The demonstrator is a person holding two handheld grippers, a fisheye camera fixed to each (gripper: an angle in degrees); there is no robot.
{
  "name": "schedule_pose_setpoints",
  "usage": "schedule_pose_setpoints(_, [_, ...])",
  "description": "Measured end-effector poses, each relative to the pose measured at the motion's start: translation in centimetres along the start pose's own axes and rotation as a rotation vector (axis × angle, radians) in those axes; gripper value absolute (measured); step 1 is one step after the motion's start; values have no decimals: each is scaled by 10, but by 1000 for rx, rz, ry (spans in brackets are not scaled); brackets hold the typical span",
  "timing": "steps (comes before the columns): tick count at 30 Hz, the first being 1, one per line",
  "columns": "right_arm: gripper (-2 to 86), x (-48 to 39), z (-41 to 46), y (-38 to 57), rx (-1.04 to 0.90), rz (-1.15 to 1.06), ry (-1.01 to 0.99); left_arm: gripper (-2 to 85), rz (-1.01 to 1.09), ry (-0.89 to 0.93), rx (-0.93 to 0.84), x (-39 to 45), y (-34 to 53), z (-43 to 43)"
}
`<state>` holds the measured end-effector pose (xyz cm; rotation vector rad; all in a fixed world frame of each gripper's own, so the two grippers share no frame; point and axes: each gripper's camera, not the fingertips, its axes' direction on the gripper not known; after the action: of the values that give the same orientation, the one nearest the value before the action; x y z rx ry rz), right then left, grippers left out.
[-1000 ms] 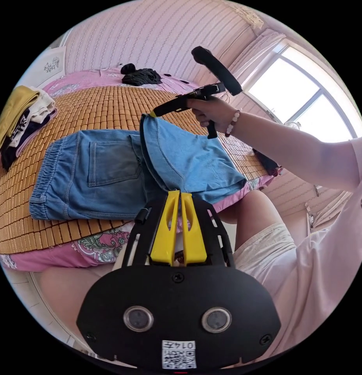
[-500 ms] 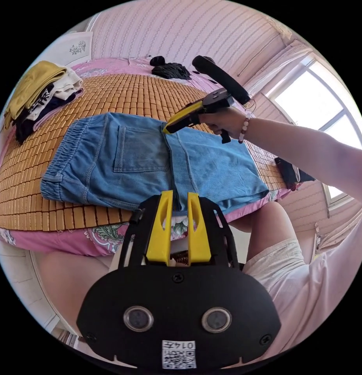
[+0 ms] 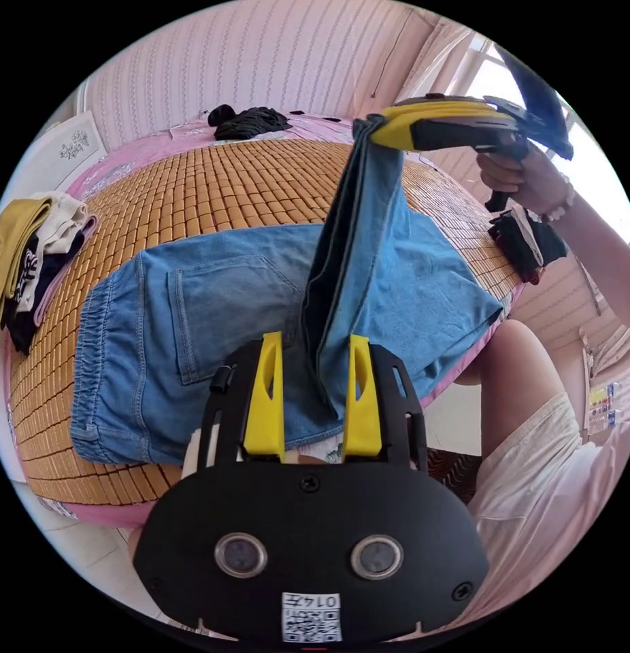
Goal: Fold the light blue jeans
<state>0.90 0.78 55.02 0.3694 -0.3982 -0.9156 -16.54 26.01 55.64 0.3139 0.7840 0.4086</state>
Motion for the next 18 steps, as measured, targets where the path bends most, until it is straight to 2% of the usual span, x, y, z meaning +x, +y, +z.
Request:
schedule_pose_setpoints(3, [16, -17, -35, 18, 54, 2, 14, 96, 104, 79, 64, 11, -1, -10])
schedule_pose_setpoints(7, [16, -33, -70, 34, 93, 38, 47, 74, 164, 55, 66, 23, 0, -15])
schedule_pose_setpoints(11, [16, -43, -97, 40, 132, 63, 103, 14, 227, 77, 129, 35, 9, -43])
schedule_pose_setpoints(13, [17, -41, -108, 36, 153, 72, 120, 4, 206, 100, 152, 40, 13, -64])
schedule_pose_setpoints(15, [17, -32, -116, 24, 168, 55, 111, -1, 144, 200, 174, 43, 20, -94])
schedule_pose_setpoints(18, [18, -12, -109, -24, 160, -5, 50, -1, 40, 223, 192, 36, 24, -131])
